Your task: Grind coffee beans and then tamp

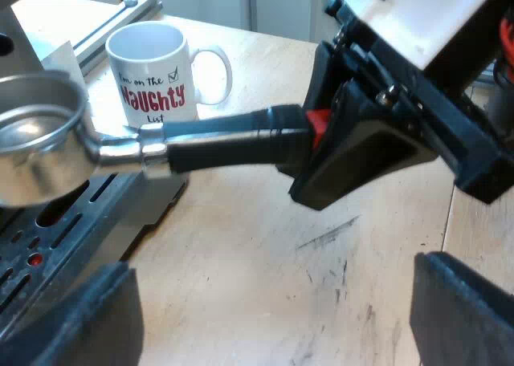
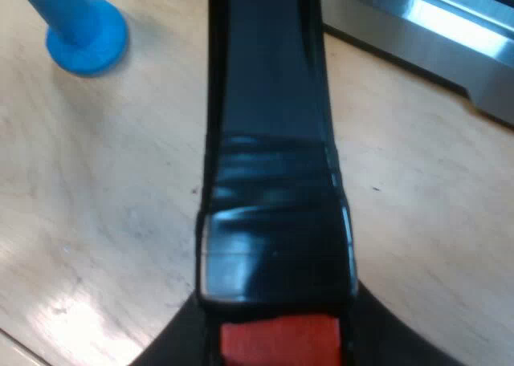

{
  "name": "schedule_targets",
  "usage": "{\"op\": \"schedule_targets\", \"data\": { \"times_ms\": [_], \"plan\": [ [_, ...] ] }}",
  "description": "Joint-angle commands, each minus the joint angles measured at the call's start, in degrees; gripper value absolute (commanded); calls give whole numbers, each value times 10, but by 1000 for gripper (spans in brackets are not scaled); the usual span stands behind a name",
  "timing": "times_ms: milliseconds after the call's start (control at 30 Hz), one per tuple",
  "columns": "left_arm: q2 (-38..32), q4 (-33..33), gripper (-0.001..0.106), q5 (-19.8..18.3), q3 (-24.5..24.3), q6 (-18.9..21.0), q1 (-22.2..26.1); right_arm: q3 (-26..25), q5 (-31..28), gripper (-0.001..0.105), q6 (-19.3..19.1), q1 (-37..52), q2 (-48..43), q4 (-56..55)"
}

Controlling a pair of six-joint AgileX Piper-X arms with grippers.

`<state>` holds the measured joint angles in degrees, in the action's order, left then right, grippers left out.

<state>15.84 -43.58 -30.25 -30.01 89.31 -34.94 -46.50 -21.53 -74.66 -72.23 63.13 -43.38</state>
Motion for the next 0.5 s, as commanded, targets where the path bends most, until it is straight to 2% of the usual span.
{"op": "schedule_targets", "data": {
  "times_ms": [33,200,300,500],
  "plan": [
    [-20,-12,71,1,-3,2,-2,13,10,0,-27,-1,-29,30],
    [-49,-20,71,29,-3,-8,-2,34,24,0,-70,-1,-52,30],
    [-52,-20,71,31,-3,-13,-2,45,48,0,-90,-1,-53,39],
    [-52,-24,71,31,-2,-13,-2,80,53,0,-117,-1,-53,104]
  ]
}}
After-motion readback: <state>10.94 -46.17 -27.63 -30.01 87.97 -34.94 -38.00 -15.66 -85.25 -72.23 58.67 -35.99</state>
